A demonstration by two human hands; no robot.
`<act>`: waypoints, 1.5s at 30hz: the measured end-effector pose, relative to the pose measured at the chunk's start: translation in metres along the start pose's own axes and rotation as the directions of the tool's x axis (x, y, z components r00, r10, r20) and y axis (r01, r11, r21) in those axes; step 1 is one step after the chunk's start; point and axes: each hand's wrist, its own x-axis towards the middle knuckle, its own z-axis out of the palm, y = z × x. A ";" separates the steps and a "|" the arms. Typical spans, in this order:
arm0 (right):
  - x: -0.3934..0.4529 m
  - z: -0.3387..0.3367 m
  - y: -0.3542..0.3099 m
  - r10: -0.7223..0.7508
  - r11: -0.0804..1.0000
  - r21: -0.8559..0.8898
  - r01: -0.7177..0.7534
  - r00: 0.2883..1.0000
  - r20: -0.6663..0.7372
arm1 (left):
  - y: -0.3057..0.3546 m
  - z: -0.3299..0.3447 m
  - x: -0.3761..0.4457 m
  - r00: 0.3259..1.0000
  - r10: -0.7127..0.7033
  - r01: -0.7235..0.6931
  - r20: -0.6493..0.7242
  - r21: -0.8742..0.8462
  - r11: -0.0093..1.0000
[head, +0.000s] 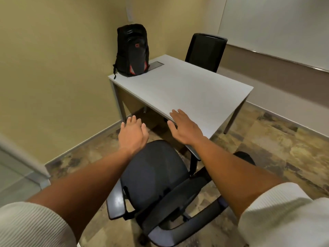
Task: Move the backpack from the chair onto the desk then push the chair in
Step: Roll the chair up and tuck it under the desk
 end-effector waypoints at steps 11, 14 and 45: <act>-0.029 -0.008 0.029 -0.057 0.998 0.012 0.056 0.998 0.009 | 0.020 0.015 -0.026 0.998 -0.064 0.064 0.000 0.044 0.997; -0.043 -0.014 0.044 -0.095 0.995 0.015 0.095 0.995 0.020 | 0.033 0.019 -0.047 0.993 -0.112 0.114 -0.036 0.054 0.992; -0.171 -0.020 0.141 -0.351 0.892 -0.175 0.416 0.884 0.309 | 0.135 0.084 -0.219 0.933 -0.355 0.345 0.064 0.132 0.929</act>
